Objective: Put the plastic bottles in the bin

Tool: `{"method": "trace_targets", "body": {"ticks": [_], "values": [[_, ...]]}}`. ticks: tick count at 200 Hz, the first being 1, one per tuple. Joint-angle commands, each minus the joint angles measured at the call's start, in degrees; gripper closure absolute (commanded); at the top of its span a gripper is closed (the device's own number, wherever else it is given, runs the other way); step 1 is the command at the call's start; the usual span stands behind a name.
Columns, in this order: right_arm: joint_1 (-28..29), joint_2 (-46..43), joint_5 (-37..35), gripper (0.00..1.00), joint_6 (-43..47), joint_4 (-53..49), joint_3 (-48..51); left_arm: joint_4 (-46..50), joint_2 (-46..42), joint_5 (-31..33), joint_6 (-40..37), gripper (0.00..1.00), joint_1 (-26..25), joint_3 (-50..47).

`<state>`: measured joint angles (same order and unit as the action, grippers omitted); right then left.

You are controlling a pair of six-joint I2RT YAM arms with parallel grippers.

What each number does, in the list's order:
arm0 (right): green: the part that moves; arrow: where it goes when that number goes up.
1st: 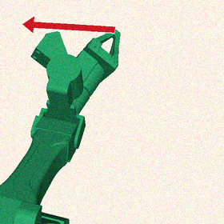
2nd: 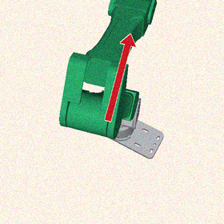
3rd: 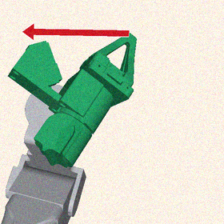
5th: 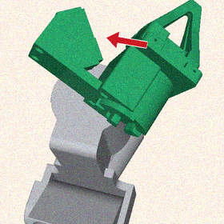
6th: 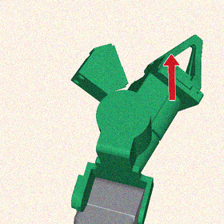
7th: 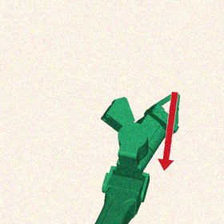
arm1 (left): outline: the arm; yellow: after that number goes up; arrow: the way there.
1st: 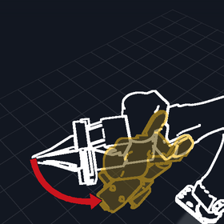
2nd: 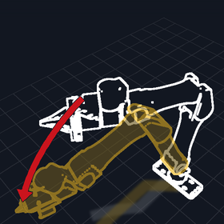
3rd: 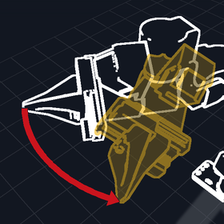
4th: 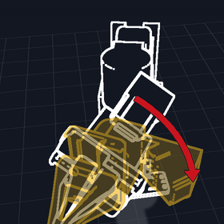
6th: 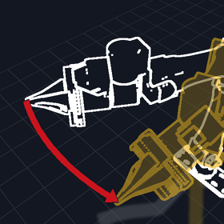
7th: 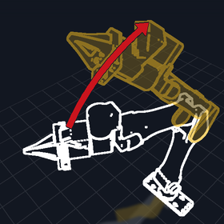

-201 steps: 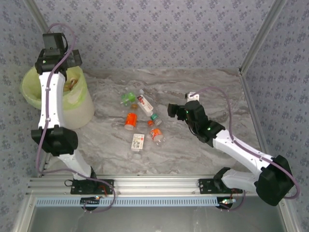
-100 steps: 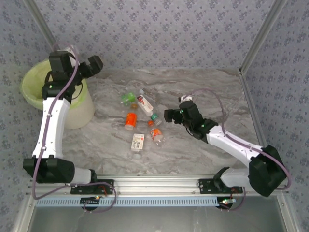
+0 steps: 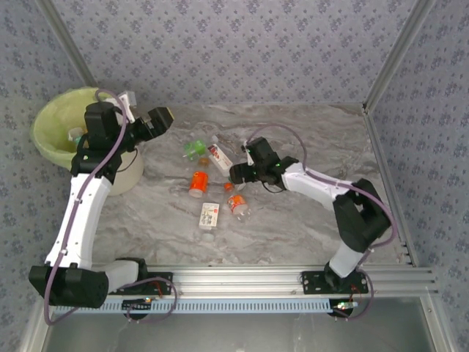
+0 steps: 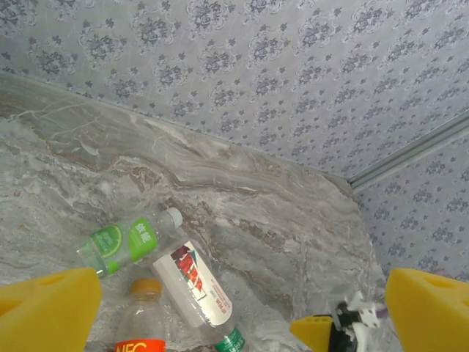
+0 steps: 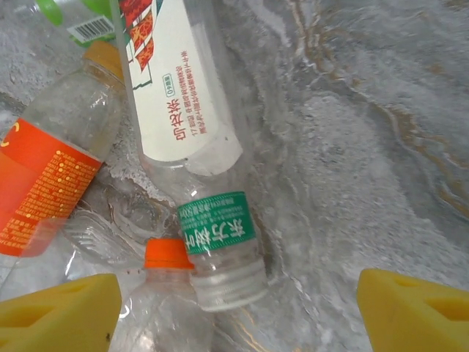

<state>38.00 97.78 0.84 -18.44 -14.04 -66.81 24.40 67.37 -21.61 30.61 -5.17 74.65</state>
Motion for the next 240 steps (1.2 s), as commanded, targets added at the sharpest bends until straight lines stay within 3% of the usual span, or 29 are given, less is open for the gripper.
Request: {"method": "trace_targets", "body": {"ticks": [1,57,101,153,240], "values": [[0.76,4.81,1.92,0.15,1.67,-5.24,-6.13,2.17,-1.11,0.65,-2.38,0.01,-0.07,-0.51],[1.37,16.33,1.45,0.2,1.23,-9.95,-16.46,2.38,-2.42,3.17,-3.44,0.01,-0.04,-2.07],[1.08,20.76,-1.62,0.25,-0.05,-10.82,-17.56,3.16,-2.51,4.3,-4.5,0.01,-0.02,-2.58],[-1.62,18.28,-2.31,0.37,-6.46,-5.77,-12.48,2.83,-2.53,3.59,-4.17,0.0,-0.03,-3.41],[-2.75,8.67,-10.47,0.57,-6.22,-3.93,-2.04,-0.09,-1.23,-0.6,-0.53,0.01,-0.1,-4.67]]}}
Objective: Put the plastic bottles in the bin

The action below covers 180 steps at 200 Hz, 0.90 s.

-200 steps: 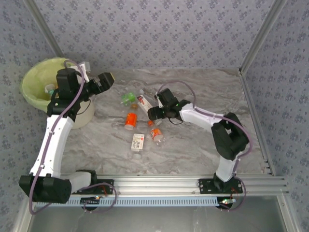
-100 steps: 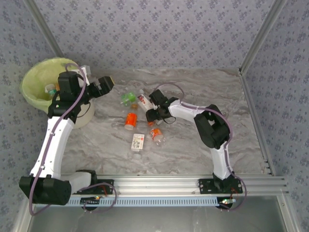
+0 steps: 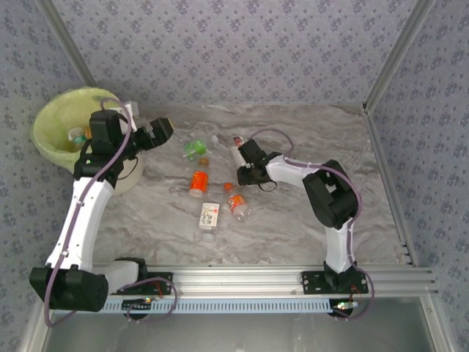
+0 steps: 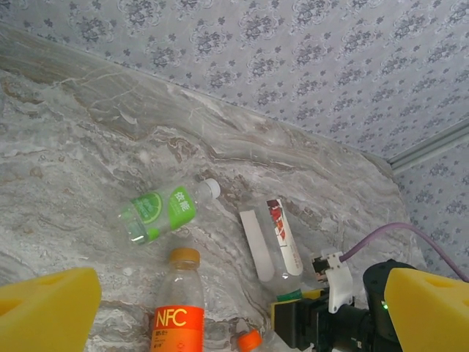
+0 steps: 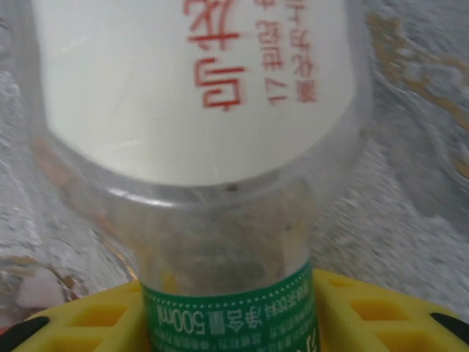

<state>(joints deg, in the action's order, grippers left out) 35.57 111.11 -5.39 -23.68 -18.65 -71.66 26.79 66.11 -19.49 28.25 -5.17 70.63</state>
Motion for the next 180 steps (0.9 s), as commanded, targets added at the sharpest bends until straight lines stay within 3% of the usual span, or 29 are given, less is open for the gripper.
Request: {"method": "trace_targets", "body": {"ticks": [1,63,109,180], "values": [[-0.33,-4.84,-4.35,0.57,-1.0,0.79,2.83,-2.54,0.06,-2.78,1.91,0.01,-0.15,-0.66],[-0.04,-16.65,-6.66,0.8,-0.02,9.07,14.96,-4.56,2.47,-3.91,3.8,0.01,-2.25,-0.33],[1.32,-27.82,-1.69,1.0,4.07,18.79,23.37,-7.35,6.28,-4.24,5.67,0.01,-6.65,0.71],[4.02,-33.63,9.05,1.0,8.1,27.84,26.94,-17.23,15.15,-9.48,12.42,0.0,-15.15,3.92]]}}
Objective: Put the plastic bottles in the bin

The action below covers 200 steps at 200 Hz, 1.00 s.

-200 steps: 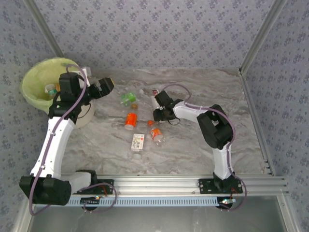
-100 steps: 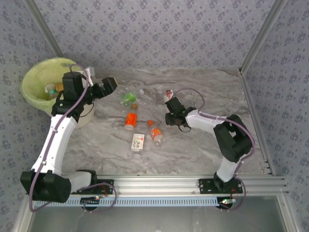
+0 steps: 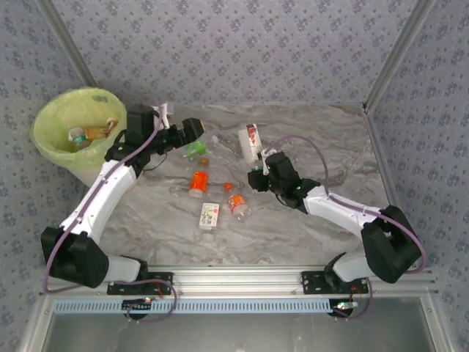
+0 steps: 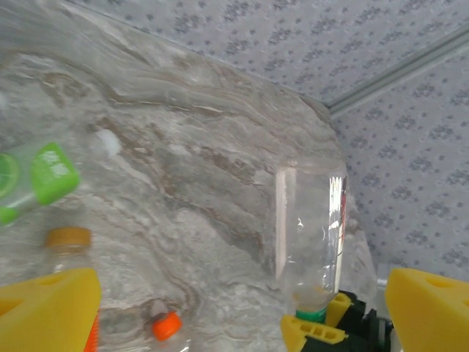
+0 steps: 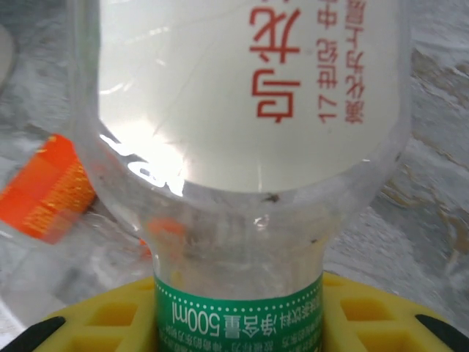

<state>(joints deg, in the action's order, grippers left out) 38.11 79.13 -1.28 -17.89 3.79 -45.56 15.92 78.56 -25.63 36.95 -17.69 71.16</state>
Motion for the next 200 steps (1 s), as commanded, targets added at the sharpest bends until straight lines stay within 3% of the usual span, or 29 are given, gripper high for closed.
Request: {"method": "trace_targets", "body": {"ticks": [1,34,74,102,165,184,200], "values": [[1.55,-1.68,5.09,1.0,2.32,5.46,0.84,-6.49,2.93,-3.36,3.91,0.0,-2.79,3.52],[2.49,-0.95,8.58,1.0,1.59,7.94,0.01,-10.12,8.52,-1.08,6.97,0.01,-8.57,4.98],[3.1,-0.72,9.26,1.0,0.4,8.69,-1.09,-6.38,11.57,6.18,6.37,0.01,-11.97,6.91],[3.23,-0.71,10.11,1.0,0.42,8.53,-1.76,-9.5,11.78,4.39,5.57,0.01,-12.71,5.79],[3.88,-1.17,10.26,0.97,-0.74,7.83,-3.04,-2.95,13.28,8.89,0.76,0.16,-15.12,8.32],[4.05,-1.31,9.76,0.93,-0.72,7.23,-3.22,-1.57,13.54,10.0,0.02,0.32,-15.47,9.03],[3.99,-1.62,10.06,0.83,-0.13,6.68,-3.28,-0.75,13.72,9.97,-0.54,0.42,-15.51,9.72]]}}
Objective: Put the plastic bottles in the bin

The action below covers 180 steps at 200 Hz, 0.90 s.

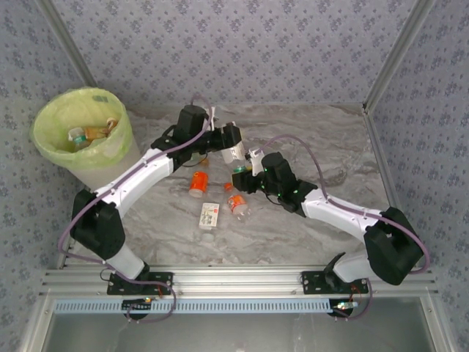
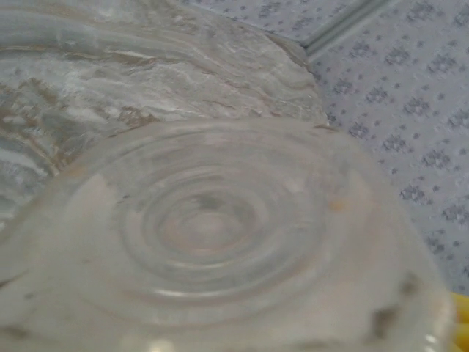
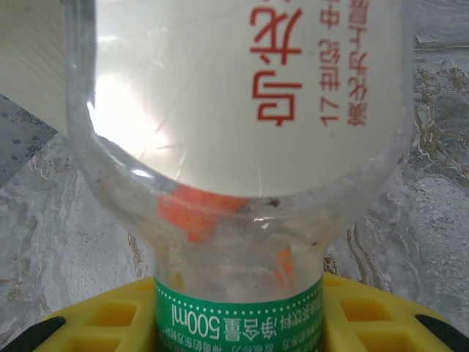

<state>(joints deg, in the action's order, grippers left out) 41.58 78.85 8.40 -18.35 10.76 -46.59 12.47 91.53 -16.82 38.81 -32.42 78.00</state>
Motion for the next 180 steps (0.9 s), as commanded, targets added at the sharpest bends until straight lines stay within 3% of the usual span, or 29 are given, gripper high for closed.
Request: {"method": "trace_targets", "body": {"ticks": [1,31,77,104,144,180], "values": [[0.47,-1.38,0.47,0.83,0.42,-0.3,-2.22,2.81,0.76,1.17,-2.41,0.42,-0.74,2.92],[0.25,-2.85,1.59,0.47,2.38,-2.17,-2.44,3.3,0.94,-0.2,-3.07,0.49,-0.63,4.11],[-0.63,-7.47,1.62,0.24,5.13,-6.98,-2.62,2.56,0.63,-1.0,-3.08,0.55,0.22,4.44],[-0.67,-9.96,-2.39,0.01,5.95,-12.07,-4.23,2.69,0.59,-1.31,-3.26,0.57,0.98,4.8],[-1.05,-14.83,-15.52,0.0,3.77,-13.62,-1.99,3.43,-1.05,-0.34,-4.17,0.58,3.01,4.64],[-1.64,-17.5,-20.49,0.0,1.83,-14.51,-0.69,5.87,-4.22,1.96,-5.82,0.58,5.62,4.39]]}}
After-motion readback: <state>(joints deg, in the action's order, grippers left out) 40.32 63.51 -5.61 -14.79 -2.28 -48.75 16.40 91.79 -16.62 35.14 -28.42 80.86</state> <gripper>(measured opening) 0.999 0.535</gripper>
